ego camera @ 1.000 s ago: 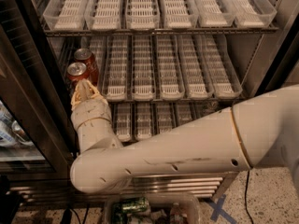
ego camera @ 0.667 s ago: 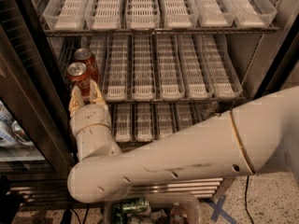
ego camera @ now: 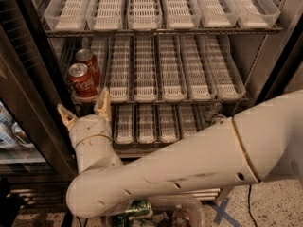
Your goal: Pick coke can from middle shelf of fridge
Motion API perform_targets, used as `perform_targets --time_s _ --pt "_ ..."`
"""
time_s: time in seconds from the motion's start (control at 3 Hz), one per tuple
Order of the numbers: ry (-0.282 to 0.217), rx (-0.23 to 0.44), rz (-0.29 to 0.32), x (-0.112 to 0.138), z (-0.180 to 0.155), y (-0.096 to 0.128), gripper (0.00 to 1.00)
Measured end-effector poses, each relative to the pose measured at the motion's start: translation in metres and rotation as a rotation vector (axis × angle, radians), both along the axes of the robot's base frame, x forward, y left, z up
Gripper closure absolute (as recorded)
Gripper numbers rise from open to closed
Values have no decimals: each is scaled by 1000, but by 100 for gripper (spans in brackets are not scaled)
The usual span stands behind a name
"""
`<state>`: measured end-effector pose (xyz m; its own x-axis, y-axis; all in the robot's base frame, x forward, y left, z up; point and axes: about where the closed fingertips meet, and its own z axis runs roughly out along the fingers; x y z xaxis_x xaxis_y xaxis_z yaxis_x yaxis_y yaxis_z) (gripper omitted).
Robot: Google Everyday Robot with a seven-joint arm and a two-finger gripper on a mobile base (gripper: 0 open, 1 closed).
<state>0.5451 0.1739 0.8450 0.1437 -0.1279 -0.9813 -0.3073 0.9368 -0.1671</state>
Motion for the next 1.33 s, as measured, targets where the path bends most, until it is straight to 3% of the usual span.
perform_targets --time_s 0.33,1.0,1.33 --pt "-13 17 11 10 0 4 28" --pt "-9 32 16 31 -6 6 28" --pt "-14 48 31 78 -19 29 34"
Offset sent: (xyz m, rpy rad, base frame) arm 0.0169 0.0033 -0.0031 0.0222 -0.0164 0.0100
